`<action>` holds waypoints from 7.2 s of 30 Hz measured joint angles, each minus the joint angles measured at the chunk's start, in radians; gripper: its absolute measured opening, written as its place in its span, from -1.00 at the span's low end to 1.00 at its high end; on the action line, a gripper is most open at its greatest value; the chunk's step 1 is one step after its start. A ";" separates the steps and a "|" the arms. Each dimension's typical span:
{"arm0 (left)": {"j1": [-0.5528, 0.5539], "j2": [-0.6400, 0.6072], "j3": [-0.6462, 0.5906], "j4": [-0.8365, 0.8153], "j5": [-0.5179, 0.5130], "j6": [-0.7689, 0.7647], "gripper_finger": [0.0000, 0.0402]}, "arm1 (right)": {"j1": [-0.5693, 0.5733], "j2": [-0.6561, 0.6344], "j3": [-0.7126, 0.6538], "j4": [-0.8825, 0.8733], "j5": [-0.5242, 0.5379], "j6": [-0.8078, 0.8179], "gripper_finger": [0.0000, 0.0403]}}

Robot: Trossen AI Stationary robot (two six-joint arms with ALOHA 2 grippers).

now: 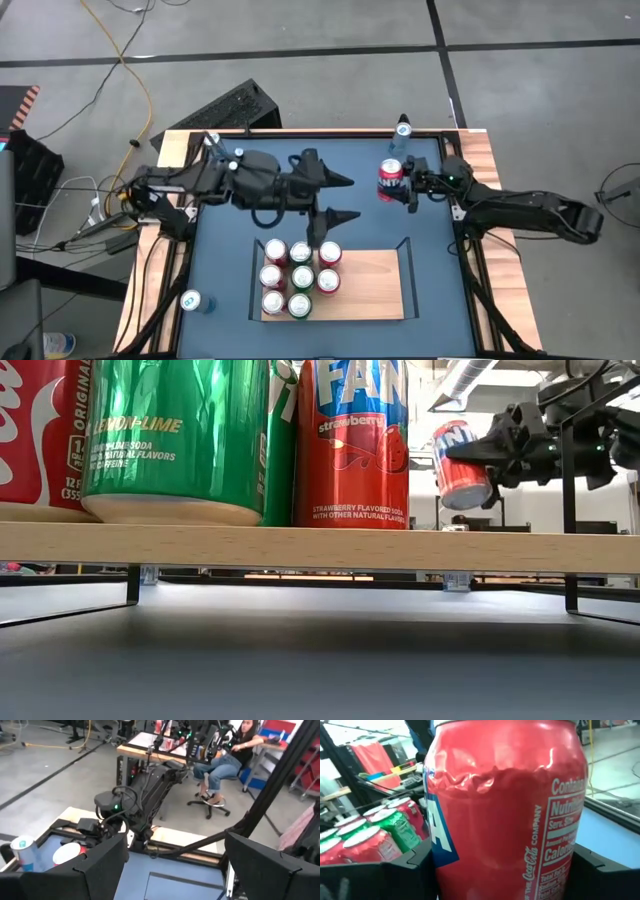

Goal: Place canned beverage on shelf
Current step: Put the orange soda can on the shelf aligned with the other orange soda can

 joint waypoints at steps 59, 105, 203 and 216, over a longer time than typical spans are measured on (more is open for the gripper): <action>0.078 0.015 0.000 -0.150 0.067 -0.043 0.60 | 0.055 1.110 0.094 0.749 0.108 -0.099 0.85; 0.177 0.127 0.001 -0.165 0.132 0.014 0.60 | -0.025 0.540 -0.155 0.533 -0.205 0.380 0.98; 0.344 0.595 0.011 -0.218 0.072 0.162 0.38 | -0.122 -0.494 0.749 -0.600 -0.431 0.489 0.98; 0.253 0.576 0.166 -0.309 -0.050 -0.030 0.37 | -0.123 -0.494 0.749 -0.751 -0.423 0.386 0.98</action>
